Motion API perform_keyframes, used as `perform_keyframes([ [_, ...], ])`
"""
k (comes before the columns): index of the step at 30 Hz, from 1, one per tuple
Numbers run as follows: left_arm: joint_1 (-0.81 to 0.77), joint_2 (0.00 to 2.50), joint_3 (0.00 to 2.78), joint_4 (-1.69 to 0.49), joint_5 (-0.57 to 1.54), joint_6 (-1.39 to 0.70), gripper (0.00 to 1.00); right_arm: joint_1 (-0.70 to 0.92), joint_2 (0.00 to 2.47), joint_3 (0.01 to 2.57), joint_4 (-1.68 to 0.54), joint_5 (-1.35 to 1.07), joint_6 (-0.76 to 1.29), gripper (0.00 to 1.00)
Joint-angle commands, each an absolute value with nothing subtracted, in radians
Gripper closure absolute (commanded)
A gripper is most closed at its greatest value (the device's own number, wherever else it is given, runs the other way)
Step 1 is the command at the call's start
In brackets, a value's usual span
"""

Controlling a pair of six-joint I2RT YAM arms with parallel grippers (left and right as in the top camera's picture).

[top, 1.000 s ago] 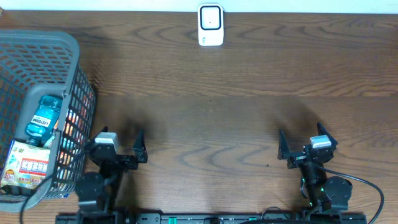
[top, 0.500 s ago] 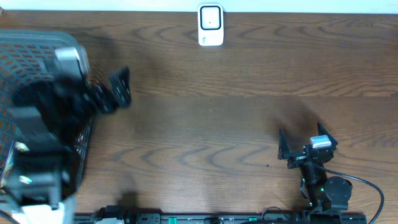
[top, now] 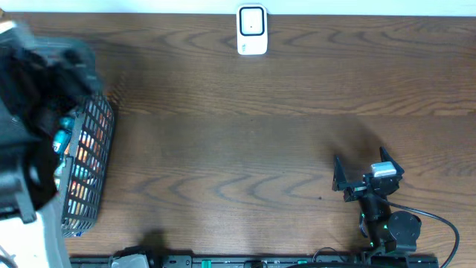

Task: Scan the item barcode
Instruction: 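Reach the left gripper into the basket and grasp the yellow wet-wipe pack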

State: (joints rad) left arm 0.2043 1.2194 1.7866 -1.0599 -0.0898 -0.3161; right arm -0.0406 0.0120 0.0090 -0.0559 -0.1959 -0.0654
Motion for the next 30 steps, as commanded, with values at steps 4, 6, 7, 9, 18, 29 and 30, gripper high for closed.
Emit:
perform_keyframes([
  [4,0.574,1.321,1.831,-1.203,-0.155,-0.583,0.0,-0.036,0.006,0.006,-0.059,-0.192,-0.068,0.01],
  [6,0.664,1.373,1.831,-1.242,-0.099,-0.606,0.0,-0.036,0.006,0.006,-0.059,-0.192,-0.068,0.01],
  [7,0.696,1.398,1.831,-1.257,-0.078,-0.608,0.0,-0.036,0.006,0.006,-0.059,-0.192,-0.068,0.01],
  [9,0.747,1.457,1.83,-1.301,-0.059,-0.621,0.0,-0.036,0.006,0.006,-0.059,-0.192,-0.068,0.01],
  [18,0.77,1.734,1.823,-1.421,-0.061,-0.673,0.0,-0.036,0.006,0.006,-0.059,-0.192,-0.068,0.01],
  [29,0.749,1.858,1.697,-1.423,-0.124,-0.699,0.0,-0.036,0.006,0.006,-0.059,-0.192,-0.068,0.01],
  [30,0.744,1.858,1.68,-1.42,-0.132,-0.704,0.0,-0.036,0.006,0.006,-0.059,-0.192,-0.068,0.01],
])
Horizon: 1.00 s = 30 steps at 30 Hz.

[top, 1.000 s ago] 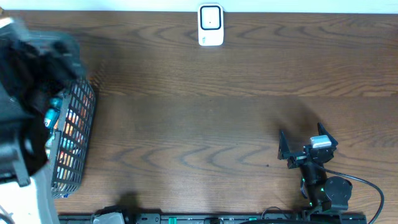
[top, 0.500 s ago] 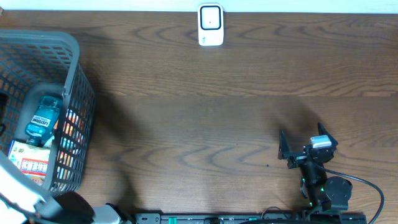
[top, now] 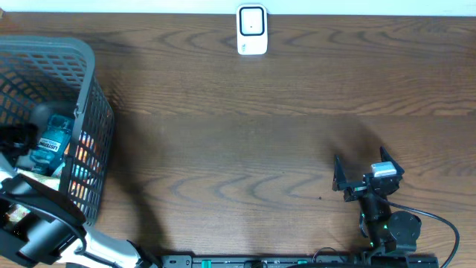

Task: Scan the item barcode
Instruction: 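Reach the left gripper into the basket and grasp the yellow wet-wipe pack, then lift the yellow wet-wipe pack out and place it on the table center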

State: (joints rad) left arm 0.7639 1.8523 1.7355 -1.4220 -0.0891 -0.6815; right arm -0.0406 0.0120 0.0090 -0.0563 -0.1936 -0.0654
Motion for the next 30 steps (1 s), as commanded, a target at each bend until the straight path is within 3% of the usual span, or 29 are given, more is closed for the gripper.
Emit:
perform_keyframes([
  [1,0.738,1.858,1.657,-1.414,-0.143,-0.705,0.0,-0.036,0.006,0.006,-0.059,-0.192,-0.068,0.01],
  [16,0.717,1.858,1.328,-1.214,-0.282,-0.773,0.02,-0.036,0.006,0.006,-0.059,-0.192,-0.068,0.01],
  [17,0.717,1.858,1.31,-1.192,-0.282,-0.773,0.07,-0.036,0.006,0.006,-0.059,-0.192,-0.068,0.01],
  [18,0.717,1.858,1.297,-1.177,-0.281,-0.773,0.2,-0.036,0.006,0.006,-0.059,-0.192,-0.068,0.01],
  [21,0.717,1.858,1.263,-1.157,-0.281,-0.773,0.68,-0.036,0.006,0.006,-0.059,-0.192,-0.068,0.0],
  [23,0.717,1.857,1.26,-1.163,-0.281,-0.772,0.92,-0.036,0.006,0.006,-0.059,-0.192,-0.068,0.01],
  [30,0.717,1.72,1.383,-1.247,-0.281,-0.76,0.93,-0.036,0.006,0.006,-0.059,-0.192,-0.068,0.01],
])
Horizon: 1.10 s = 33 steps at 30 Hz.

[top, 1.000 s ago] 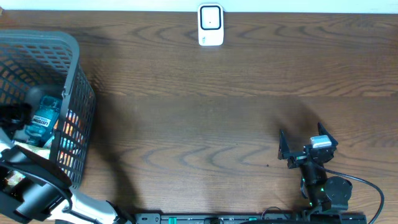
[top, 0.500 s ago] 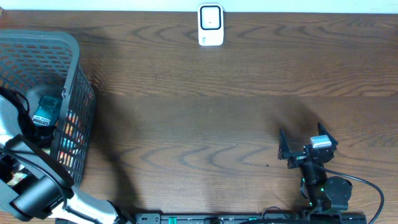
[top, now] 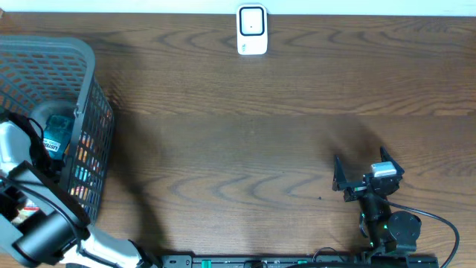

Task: Scan the item barcode
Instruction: 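Lift the yellow wet-wipe pack out and place it on the table center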

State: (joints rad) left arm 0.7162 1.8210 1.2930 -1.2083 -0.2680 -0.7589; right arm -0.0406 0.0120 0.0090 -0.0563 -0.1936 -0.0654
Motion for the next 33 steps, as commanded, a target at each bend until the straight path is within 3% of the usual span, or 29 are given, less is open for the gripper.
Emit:
perform_keyframes([
  [1,0.717,1.687,1.419,-1.261,-0.279,-0.76,0.93,-0.036,0.006,0.006,-0.059,-0.192,-0.068,0.01],
  [9,0.716,1.393,1.689,-1.205,-0.117,-0.703,0.92,-0.036,0.006,0.006,-0.059,-0.192,-0.068,0.01],
  [19,0.667,1.176,1.707,-0.963,0.278,-0.684,0.93,-0.036,0.006,0.006,-0.059,-0.192,-0.068,0.01],
  [25,0.413,1.226,1.706,-0.797,0.54,-0.582,0.93,-0.036,0.006,0.006,-0.059,-0.192,-0.068,0.01],
  [29,0.175,1.327,1.706,-0.816,0.506,-0.489,0.93,-0.036,0.006,0.006,-0.059,-0.192,-0.068,0.01],
  [33,-0.017,1.467,1.706,-0.921,0.259,-0.443,0.93,-0.036,0.006,0.006,-0.059,-0.192,-0.068,0.01],
])
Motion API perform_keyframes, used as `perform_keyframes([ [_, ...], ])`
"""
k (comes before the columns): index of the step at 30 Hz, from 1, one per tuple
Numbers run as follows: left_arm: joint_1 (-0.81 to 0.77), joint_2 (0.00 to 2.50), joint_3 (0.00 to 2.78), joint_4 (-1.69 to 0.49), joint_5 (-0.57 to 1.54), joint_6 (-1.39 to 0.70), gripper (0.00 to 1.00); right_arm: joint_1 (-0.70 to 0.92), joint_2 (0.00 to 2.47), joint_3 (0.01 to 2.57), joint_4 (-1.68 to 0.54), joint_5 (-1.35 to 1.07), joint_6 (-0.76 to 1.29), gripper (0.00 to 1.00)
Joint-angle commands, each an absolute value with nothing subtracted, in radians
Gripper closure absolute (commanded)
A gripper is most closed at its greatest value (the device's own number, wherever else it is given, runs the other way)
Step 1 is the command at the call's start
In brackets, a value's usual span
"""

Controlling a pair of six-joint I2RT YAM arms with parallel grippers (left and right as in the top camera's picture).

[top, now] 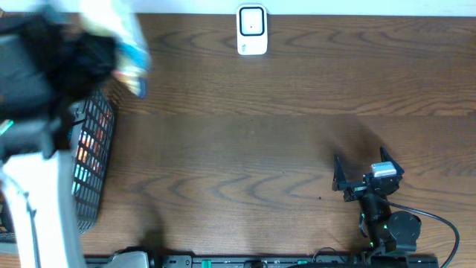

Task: Scan the item barcode
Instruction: 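Lift the yellow wet-wipe pack out and place it on the table center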

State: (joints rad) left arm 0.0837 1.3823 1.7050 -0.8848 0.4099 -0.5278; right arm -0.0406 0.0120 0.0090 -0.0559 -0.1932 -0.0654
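Observation:
My left arm is raised high over the top-left corner and blurred. Its dark left gripper (89,53) is shut on a pale white-and-blue item (128,45), which hangs in the air past the basket's right rim. The item's label and barcode cannot be made out. The white barcode scanner (252,30) stands at the far edge of the table, to the right of the item. My right gripper (359,167) rests open near the front right, with nothing between its fingers.
A grey wire basket (93,160) with colourful packets inside stands at the left edge, mostly hidden under my left arm. The brown wooden table (245,149) stretches between basket, scanner and right arm. A black rail runs along the front edge.
My left gripper was down inside the basket at a teal-labelled packet. It is now raised above the basket's far right corner with an item in it. The right arm has not moved.
My left arm first hovered blurred over the basket. Then it was lowered inside beside a teal-labelled packet, then its gripper was at that packet. Now the gripper is up out of the basket holding an item. The right arm stayed still throughout.

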Motion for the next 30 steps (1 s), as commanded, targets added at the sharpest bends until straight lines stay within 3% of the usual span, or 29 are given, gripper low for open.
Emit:
perform_keyframes([
  [1,-0.057,1.505,1.706,-0.945,0.194,-0.431,0.93,-0.036,0.006,0.006,-0.059,-0.192,-0.068,0.01],
  [8,-0.299,1.83,1.706,-0.988,-0.136,-0.367,0.93,-0.036,0.006,0.006,-0.059,-0.192,-0.068,0.01],
  [15,-0.449,2.026,1.706,-0.924,-0.175,-0.379,0.93,-0.036,0.006,0.006,-0.059,-0.192,-0.068,0.01],
  [22,-0.491,2.017,1.711,-0.915,-0.223,-0.377,0.93,-0.036,0.006,0.006,-0.059,-0.192,-0.068,0.01],
  [23,-0.486,2.0,1.722,-0.929,-0.255,-0.373,0.85,-0.036,0.006,0.006,-0.059,-0.192,-0.068,0.01],
  [26,-0.463,1.93,1.793,-0.994,-0.364,-0.346,0.29,-0.036,0.006,0.006,-0.059,-0.192,-0.068,0.01],
  [28,-0.433,1.867,1.871,-1.038,-0.451,-0.344,0.09,-0.036,0.006,0.006,-0.059,-0.192,-0.068,0.01],
  [30,-0.393,1.805,1.936,-1.051,-0.493,-0.343,0.02,-0.036,0.006,0.006,-0.059,-0.192,-0.068,0.01],
])
